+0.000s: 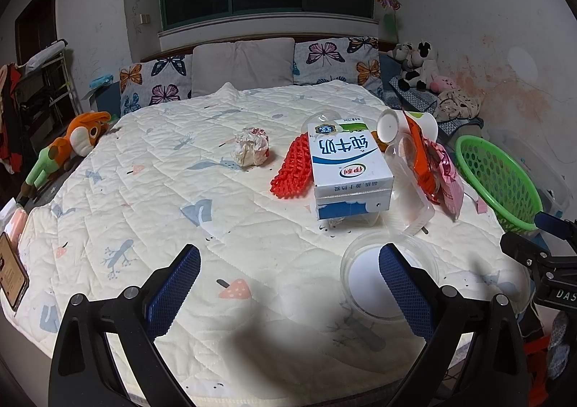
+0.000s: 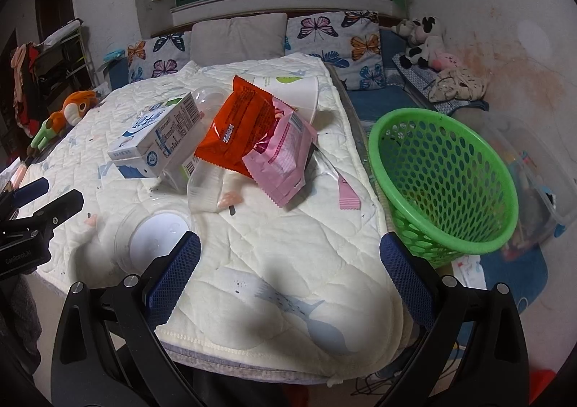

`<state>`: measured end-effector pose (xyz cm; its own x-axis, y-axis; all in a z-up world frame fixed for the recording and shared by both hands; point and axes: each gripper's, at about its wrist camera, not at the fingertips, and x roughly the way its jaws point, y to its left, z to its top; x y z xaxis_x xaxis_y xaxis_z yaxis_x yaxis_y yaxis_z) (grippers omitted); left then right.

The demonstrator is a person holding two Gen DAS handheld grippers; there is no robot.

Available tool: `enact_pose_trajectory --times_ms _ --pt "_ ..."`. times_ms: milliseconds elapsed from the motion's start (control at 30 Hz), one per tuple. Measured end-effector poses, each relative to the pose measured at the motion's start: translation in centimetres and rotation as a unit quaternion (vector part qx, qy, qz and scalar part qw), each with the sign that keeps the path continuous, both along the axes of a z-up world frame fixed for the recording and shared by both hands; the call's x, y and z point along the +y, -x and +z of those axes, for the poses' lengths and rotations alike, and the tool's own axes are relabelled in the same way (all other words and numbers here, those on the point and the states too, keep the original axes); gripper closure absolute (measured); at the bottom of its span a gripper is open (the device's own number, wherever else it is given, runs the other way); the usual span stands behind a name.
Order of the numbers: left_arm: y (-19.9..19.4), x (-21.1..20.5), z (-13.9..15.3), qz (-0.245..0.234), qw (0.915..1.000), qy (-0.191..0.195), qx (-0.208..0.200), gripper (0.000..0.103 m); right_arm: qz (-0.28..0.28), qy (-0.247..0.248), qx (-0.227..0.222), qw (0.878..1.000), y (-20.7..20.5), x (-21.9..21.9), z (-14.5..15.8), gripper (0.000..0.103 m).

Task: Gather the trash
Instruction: 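Move both tools toward the milk carton and the pink wrapper, then grasp the milk carton with the left tool while the right tool grasps the pink wrapper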

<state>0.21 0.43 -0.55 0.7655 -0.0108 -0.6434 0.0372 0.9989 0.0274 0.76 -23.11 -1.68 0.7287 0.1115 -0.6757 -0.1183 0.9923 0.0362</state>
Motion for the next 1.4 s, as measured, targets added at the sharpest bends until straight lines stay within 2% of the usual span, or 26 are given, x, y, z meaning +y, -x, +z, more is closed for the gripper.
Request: enact_pose_trajectory --times_ms 500,833,1133,1400 --pt "-1.4 0.6 -0.4 0.005 1.0000 0.001 0.005 0.007 0.002 0.000 0.003 1.000 -0.6 -0.1 0.0 0.005" --pt "-2.4 0.4 0.6 0.005 1.0000 0.003 0.008 0.007 0.007 -0.003 0.001 1.000 -2.3 0.1 0.7 0.005" --pt "-4.0 0.5 0.9 0.002 0.9998 0.013 0.015 0.007 0.024 -0.041 0.015 0.999 -5.0 -0.6 1.2 0.005" --pt "-5.9 0.7 1.5 -0.007 0.9996 0.022 0.019 0.007 0.038 -0.101 0.050 0.993 -8.8 -1.7 0.9 0.010"
